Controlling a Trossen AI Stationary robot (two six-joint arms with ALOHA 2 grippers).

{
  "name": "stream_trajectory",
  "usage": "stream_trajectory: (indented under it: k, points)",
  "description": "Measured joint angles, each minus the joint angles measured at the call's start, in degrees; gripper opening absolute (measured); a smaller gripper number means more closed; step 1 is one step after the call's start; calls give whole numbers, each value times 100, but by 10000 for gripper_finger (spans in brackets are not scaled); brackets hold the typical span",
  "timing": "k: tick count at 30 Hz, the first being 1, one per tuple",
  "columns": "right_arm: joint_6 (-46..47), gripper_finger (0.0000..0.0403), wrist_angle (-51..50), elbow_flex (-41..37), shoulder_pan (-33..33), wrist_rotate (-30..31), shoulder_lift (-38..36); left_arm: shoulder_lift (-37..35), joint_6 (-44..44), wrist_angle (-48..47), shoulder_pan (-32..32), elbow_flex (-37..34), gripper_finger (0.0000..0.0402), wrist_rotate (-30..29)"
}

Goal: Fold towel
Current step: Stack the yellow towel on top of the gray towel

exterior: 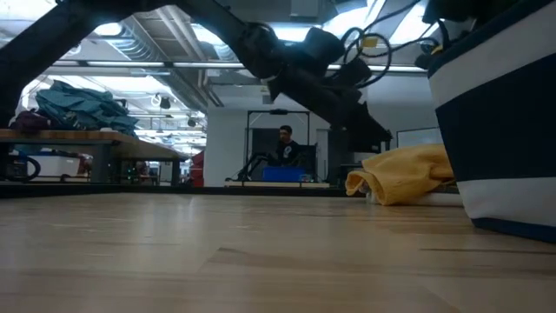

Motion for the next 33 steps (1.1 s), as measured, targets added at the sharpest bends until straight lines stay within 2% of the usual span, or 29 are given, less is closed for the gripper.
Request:
stream_trajectory:
  k: [4,11,15,19,23,27,33]
  points:
    - [-18,4,-1,-2,0,-377,283,-3,259,-205,-250,0,4,145]
    - [-374,4,-57,-4,2,-815,975,224,1003,85,-569,2,4,157]
    - [-492,4,-100,-4,2,-859,1189,535,1091,385,-547,0,4,-148]
    - [-588,4,-504,-4,0,-854,1237,754,1078,570,-402,0,4,-559]
    - [-680,4,-1323,-4,0,-691,1237,830,987,319,-187,0,4,-584]
    - [-748,4,-2246,-9,0,-263,1237,828,924,-84,-4,2,4,-583]
    - [-728,4,-2432,-9,-6,-26,1235,828,814,-186,99,2,4,-567]
